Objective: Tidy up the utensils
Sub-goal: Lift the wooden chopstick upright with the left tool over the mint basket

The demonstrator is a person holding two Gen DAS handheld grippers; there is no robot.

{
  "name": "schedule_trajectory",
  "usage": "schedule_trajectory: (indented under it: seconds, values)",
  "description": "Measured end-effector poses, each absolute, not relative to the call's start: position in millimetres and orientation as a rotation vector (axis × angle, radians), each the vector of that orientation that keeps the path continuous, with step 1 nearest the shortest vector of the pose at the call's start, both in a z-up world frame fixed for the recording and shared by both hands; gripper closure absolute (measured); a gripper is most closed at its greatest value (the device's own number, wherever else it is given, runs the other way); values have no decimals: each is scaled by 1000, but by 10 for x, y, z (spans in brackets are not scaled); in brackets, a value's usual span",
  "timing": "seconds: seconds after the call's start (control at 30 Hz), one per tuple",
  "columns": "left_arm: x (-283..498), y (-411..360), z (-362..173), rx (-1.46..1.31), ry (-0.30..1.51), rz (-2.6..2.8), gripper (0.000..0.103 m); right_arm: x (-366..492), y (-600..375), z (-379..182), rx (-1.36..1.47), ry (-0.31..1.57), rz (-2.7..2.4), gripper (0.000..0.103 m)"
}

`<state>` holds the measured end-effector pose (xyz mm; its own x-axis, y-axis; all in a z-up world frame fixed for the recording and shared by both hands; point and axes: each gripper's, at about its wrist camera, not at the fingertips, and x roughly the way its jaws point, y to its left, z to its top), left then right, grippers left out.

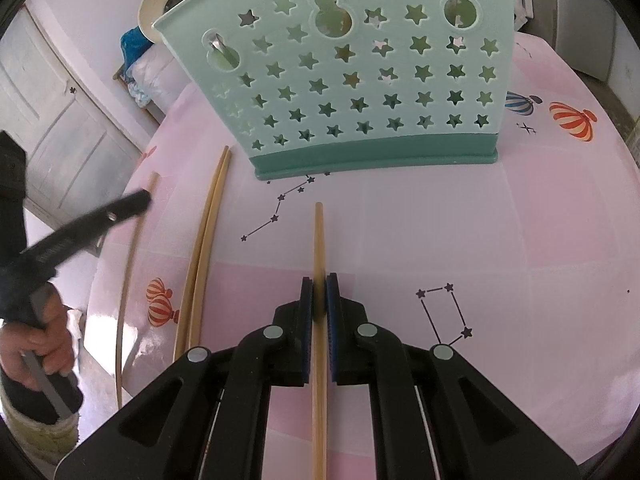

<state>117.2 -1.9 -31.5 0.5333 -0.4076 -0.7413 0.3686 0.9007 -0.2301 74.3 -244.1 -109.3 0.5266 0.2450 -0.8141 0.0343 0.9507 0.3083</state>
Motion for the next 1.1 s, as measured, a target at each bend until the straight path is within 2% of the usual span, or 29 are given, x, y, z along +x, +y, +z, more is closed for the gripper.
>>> schedule_trajectory:
  seconds: [0.5,0.87,1.1]
  values:
    - [931,120,681,-239,700,-678,99,649,-2574,-1073,336,1004,100,96]
    - [960,-194,1877,-255,266,-763,99,618,-2610,-1082,365,991,102,96]
    - [1154,-622,2102,-294,78,-709,99,549,-2688,-945,380,944,108,96]
